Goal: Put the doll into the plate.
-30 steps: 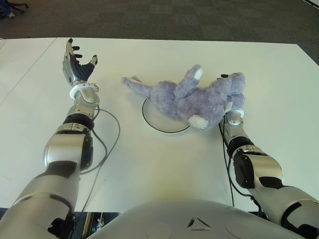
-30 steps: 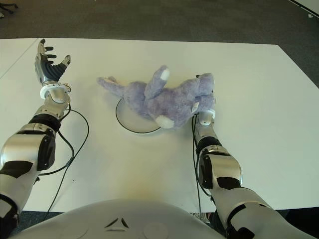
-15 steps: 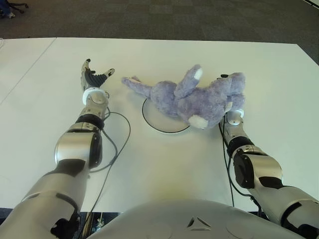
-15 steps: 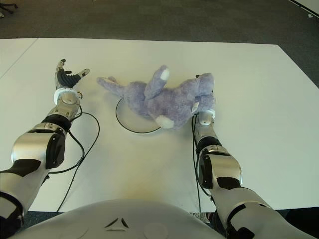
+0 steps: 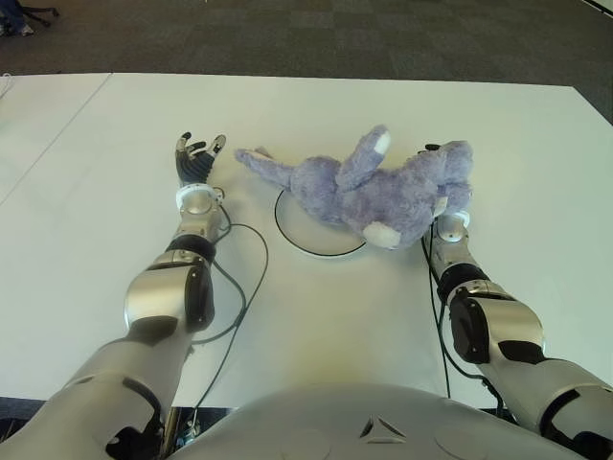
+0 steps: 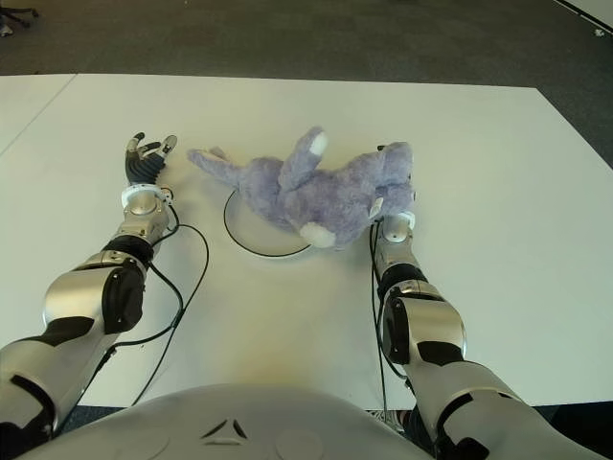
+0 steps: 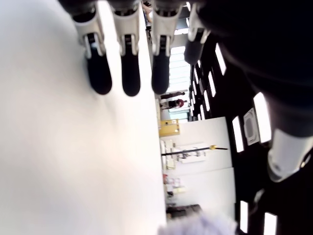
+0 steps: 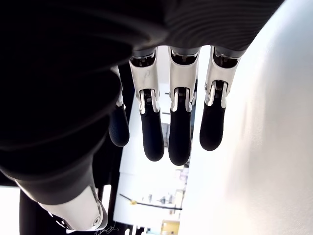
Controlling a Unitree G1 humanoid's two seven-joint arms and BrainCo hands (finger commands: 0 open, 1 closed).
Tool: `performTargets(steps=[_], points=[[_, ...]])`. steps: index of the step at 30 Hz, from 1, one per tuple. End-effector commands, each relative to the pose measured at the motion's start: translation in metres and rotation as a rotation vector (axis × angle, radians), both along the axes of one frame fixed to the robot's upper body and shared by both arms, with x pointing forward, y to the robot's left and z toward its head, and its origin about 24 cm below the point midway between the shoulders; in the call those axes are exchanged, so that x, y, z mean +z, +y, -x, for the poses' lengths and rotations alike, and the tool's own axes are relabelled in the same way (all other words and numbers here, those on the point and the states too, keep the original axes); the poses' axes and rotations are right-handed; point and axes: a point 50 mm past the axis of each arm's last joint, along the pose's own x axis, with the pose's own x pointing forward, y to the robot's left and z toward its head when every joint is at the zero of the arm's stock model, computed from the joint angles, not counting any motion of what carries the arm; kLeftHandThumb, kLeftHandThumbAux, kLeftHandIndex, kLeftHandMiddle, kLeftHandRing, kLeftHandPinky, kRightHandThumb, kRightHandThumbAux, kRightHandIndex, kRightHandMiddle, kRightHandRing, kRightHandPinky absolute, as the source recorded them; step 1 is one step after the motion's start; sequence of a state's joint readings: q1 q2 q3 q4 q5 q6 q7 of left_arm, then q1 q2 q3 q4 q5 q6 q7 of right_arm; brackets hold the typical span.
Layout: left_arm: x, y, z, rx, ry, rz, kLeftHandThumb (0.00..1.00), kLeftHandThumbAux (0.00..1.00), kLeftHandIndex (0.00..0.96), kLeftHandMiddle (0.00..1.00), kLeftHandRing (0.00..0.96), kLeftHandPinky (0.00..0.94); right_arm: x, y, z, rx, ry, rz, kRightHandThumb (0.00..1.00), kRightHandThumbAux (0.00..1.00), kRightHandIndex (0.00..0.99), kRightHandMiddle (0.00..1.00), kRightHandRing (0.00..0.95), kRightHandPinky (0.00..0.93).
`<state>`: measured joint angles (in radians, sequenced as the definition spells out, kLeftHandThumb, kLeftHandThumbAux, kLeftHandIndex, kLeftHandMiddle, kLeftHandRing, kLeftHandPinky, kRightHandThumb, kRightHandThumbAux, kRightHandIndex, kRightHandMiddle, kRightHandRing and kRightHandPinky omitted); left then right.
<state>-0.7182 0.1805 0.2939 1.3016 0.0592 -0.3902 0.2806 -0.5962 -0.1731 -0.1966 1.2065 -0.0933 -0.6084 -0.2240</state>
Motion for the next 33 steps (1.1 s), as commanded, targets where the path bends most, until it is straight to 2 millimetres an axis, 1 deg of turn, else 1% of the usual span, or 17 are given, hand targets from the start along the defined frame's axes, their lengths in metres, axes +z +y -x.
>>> performTargets(steps=[1, 2, 5, 8, 11, 14, 18, 21, 25, 33], points=[[-0.062, -0.040, 0.047, -0.118, 0.109, 0.206, 0.000, 0.554, 0.098, 0.194, 0.192, 0.180, -0.103, 0.012, 0.088, -0.020, 0.459, -0.090, 0.287, 0.807, 0.277, 0.348, 0.367, 0.371], [-0.065, -0.042, 0.051, -0.123, 0.100, 0.217, 0.000, 0.553, 0.098, 0.194, 0.191, 0.178, -0.103, 0.012, 0.089, -0.020, 0.458, -0.091, 0.287, 0.807, 0.276, 0.348, 0.367, 0.371], [-0.081, -0.045, 0.072, -0.145, 0.101, 0.266, 0.000, 0.543, 0.097, 0.193, 0.184, 0.163, -0.104, 0.012, 0.090, -0.018, 0.457, -0.089, 0.286, 0.811, 0.274, 0.349, 0.368, 0.365], [-0.087, -0.050, 0.082, -0.166, 0.091, 0.294, 0.000, 0.521, 0.097, 0.181, 0.173, 0.151, -0.104, 0.011, 0.090, -0.017, 0.453, -0.087, 0.277, 0.821, 0.276, 0.351, 0.372, 0.378], [-0.088, -0.055, 0.087, -0.183, 0.070, 0.299, 0.000, 0.513, 0.096, 0.175, 0.167, 0.144, -0.104, 0.010, 0.091, -0.016, 0.449, -0.086, 0.266, 0.826, 0.277, 0.351, 0.373, 0.379], [-0.090, -0.058, 0.092, -0.198, 0.060, 0.294, 0.000, 0.491, 0.091, 0.148, 0.139, 0.106, -0.104, 0.009, 0.092, -0.014, 0.442, -0.087, 0.218, 0.842, 0.279, 0.349, 0.370, 0.360], [-0.095, -0.055, 0.098, -0.207, 0.090, 0.284, 0.000, 0.475, 0.083, 0.125, 0.116, 0.087, -0.103, 0.008, 0.093, -0.013, 0.434, -0.091, 0.174, 0.854, 0.277, 0.347, 0.367, 0.367], [-0.103, -0.048, 0.107, -0.211, 0.140, 0.272, 0.000, 0.466, 0.075, 0.111, 0.101, 0.082, -0.103, 0.008, 0.093, -0.015, 0.426, -0.097, 0.142, 0.863, 0.276, 0.346, 0.367, 0.378], [-0.108, -0.046, 0.113, -0.217, 0.187, 0.240, 0.000, 0.455, 0.081, 0.122, 0.110, 0.113, -0.102, 0.008, 0.092, -0.018, 0.414, -0.110, 0.141, 0.874, 0.283, 0.349, 0.375, 0.398], [-0.107, -0.050, 0.110, -0.244, 0.206, 0.190, 0.000, 0.456, 0.093, 0.153, 0.141, 0.152, -0.101, 0.008, 0.092, -0.022, 0.405, -0.125, 0.163, 0.856, 0.290, 0.352, 0.382, 0.401]])
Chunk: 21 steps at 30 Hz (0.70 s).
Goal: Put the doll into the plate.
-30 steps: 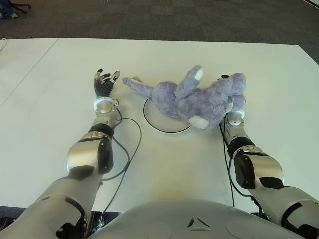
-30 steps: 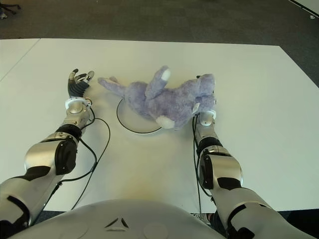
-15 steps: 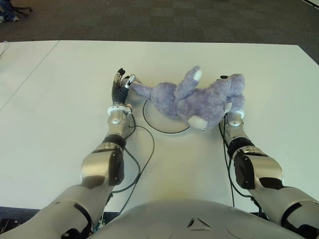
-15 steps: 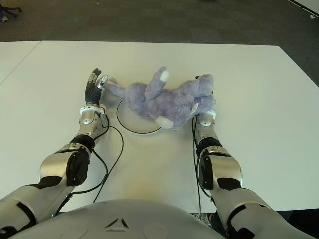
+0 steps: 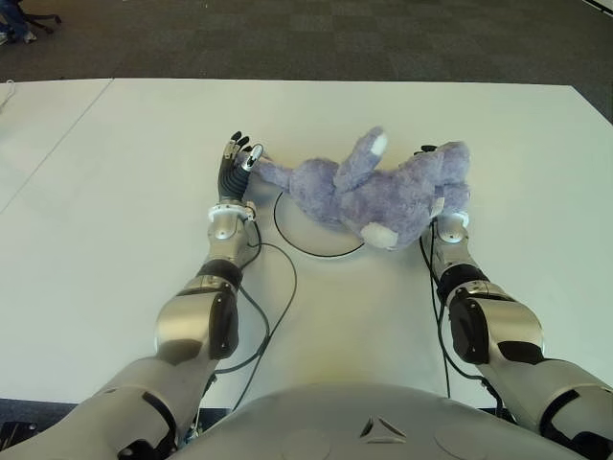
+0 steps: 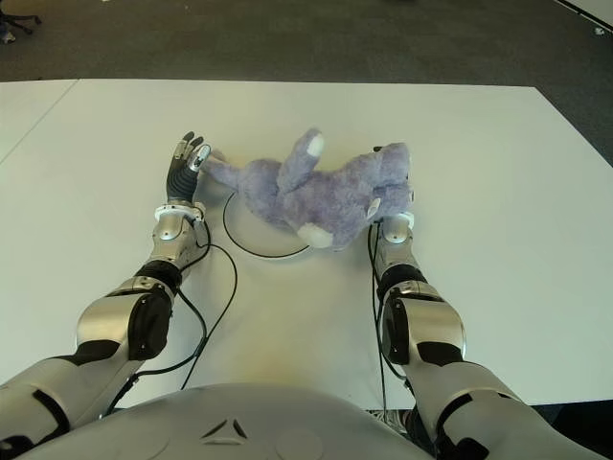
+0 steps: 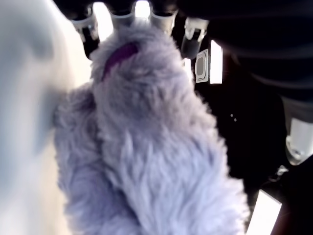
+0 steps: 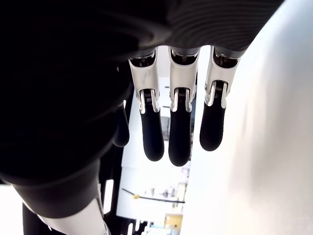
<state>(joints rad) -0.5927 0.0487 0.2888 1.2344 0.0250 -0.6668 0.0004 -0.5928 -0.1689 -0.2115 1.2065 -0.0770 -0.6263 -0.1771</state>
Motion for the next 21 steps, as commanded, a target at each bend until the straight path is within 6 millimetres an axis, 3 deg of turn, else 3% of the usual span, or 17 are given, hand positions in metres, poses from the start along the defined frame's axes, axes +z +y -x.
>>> performTargets(steps=[1, 7, 21], points=[[-0.0940, -0.0017, 0.0896, 0.029, 0.416, 0.016, 0.000, 0.455, 0.094, 0.155, 0.143, 0.153, -0.1014, 0.0072, 0.0912, -0.045, 0.418, -0.096, 0.165, 0.855, 0.290, 0.352, 0.382, 0.402], [-0.0912, -0.0034, 0.0855, 0.005, 0.402, 0.016, 0.000, 0.458, 0.128, 0.202, 0.196, 0.218, -0.1011, 0.0074, 0.0914, -0.051, 0.412, -0.098, 0.166, 0.840, 0.288, 0.354, 0.388, 0.408], [-0.0965, 0.0002, 0.0900, 0.075, 0.440, 0.106, 0.000, 0.489, 0.158, 0.238, 0.231, 0.220, -0.1010, 0.0075, 0.0916, -0.061, 0.408, -0.101, 0.171, 0.838, 0.290, 0.360, 0.392, 0.411]])
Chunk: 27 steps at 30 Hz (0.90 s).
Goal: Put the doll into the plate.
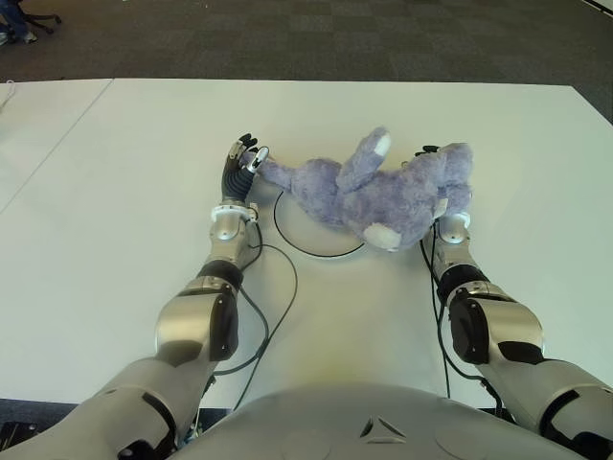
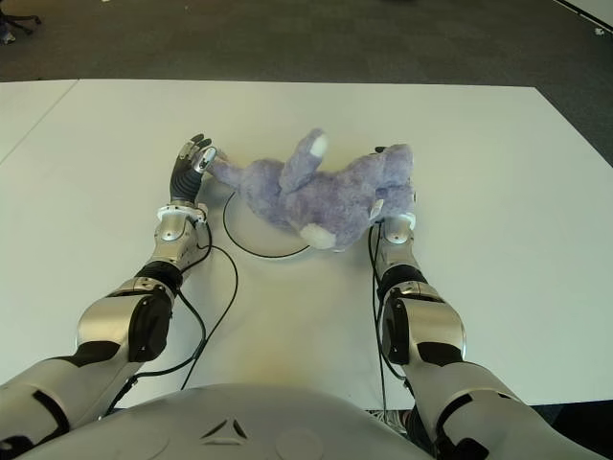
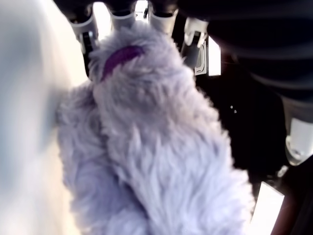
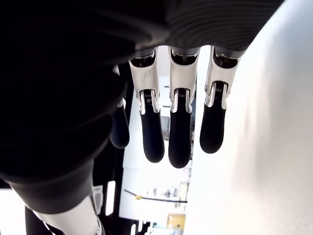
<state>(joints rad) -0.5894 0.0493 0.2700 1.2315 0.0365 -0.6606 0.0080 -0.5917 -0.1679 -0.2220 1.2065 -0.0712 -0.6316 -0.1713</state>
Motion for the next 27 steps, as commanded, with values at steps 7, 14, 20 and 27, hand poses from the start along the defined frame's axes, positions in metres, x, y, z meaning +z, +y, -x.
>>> performTargets(steps=[7, 14, 20, 27], points=[[-0.0970, 0.0030, 0.0894, 0.106, 0.456, 0.125, 0.000, 0.515, 0.159, 0.235, 0.229, 0.221, -0.1012, 0.0088, 0.0912, -0.051, 0.414, -0.087, 0.173, 0.840, 0.291, 0.358, 0.390, 0.410], [-0.0973, 0.0033, 0.0876, 0.107, 0.471, 0.154, 0.000, 0.543, 0.167, 0.240, 0.229, 0.209, -0.1012, 0.0086, 0.0909, -0.051, 0.417, -0.089, 0.192, 0.844, 0.294, 0.359, 0.391, 0.412], [-0.0973, 0.0040, 0.0862, 0.113, 0.473, 0.200, 0.000, 0.556, 0.176, 0.234, 0.214, 0.187, -0.1012, 0.0086, 0.0907, -0.051, 0.418, -0.092, 0.197, 0.837, 0.292, 0.358, 0.390, 0.410], [-0.0978, 0.0051, 0.0861, 0.118, 0.478, 0.230, 0.000, 0.563, 0.169, 0.227, 0.205, 0.188, -0.1012, 0.0090, 0.0902, -0.048, 0.420, -0.095, 0.194, 0.839, 0.293, 0.355, 0.388, 0.408]])
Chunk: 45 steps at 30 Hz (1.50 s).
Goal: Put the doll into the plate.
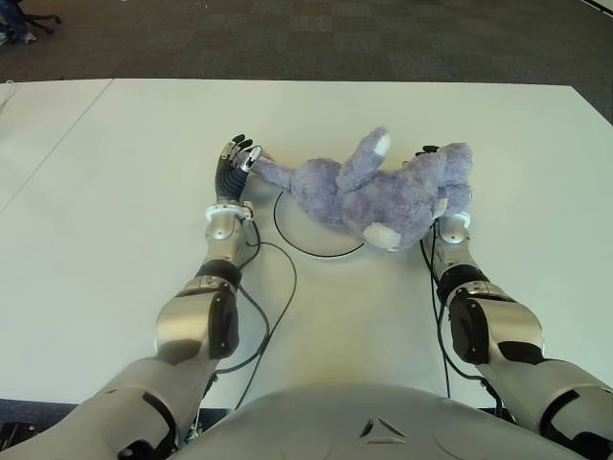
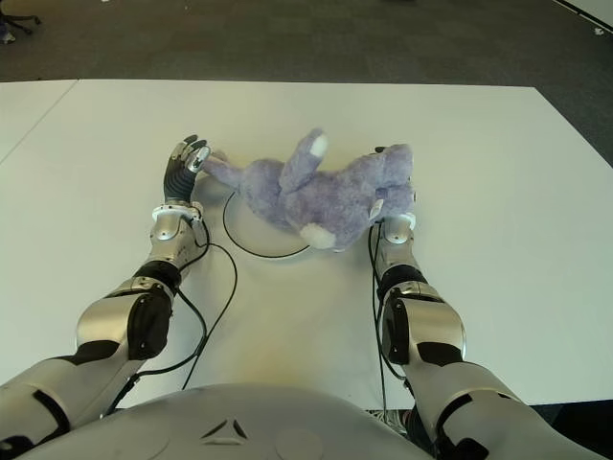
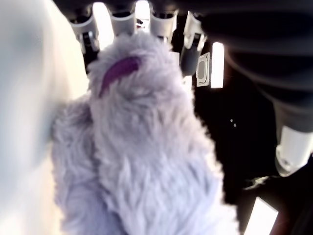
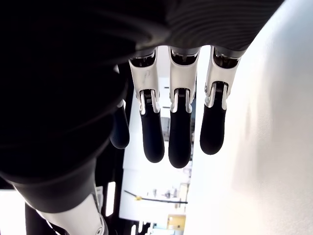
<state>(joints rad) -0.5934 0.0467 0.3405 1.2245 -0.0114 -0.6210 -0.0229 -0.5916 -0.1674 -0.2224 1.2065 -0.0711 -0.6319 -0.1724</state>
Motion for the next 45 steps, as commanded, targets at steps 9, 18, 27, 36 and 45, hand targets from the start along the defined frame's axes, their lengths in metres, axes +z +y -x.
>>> performTargets(steps=[9, 18, 27, 36, 45], points=[[-0.0956, -0.0034, 0.0861, 0.050, 0.451, 0.171, 0.000, 0.560, 0.157, 0.224, 0.204, 0.186, -0.1009, 0.0092, 0.0895, -0.048, 0.421, -0.097, 0.197, 0.840, 0.296, 0.356, 0.389, 0.414], [-0.0951, -0.0031, 0.0855, 0.049, 0.448, 0.170, 0.000, 0.548, 0.159, 0.230, 0.210, 0.213, -0.1007, 0.0098, 0.0891, -0.050, 0.418, -0.099, 0.205, 0.834, 0.294, 0.358, 0.390, 0.412], [-0.0948, -0.0033, 0.0853, 0.048, 0.446, 0.165, 0.000, 0.547, 0.169, 0.234, 0.216, 0.199, -0.1007, 0.0098, 0.0892, -0.051, 0.417, -0.099, 0.207, 0.833, 0.294, 0.356, 0.387, 0.412], [-0.0950, -0.0035, 0.0855, 0.047, 0.448, 0.166, 0.000, 0.548, 0.165, 0.236, 0.216, 0.204, -0.1009, 0.0098, 0.0890, -0.051, 0.421, -0.102, 0.217, 0.837, 0.295, 0.358, 0.390, 0.411], [-0.0951, -0.0027, 0.0855, 0.049, 0.448, 0.170, 0.000, 0.548, 0.155, 0.231, 0.216, 0.197, -0.1010, 0.0104, 0.0889, -0.050, 0.422, -0.102, 0.204, 0.837, 0.288, 0.354, 0.387, 0.411]])
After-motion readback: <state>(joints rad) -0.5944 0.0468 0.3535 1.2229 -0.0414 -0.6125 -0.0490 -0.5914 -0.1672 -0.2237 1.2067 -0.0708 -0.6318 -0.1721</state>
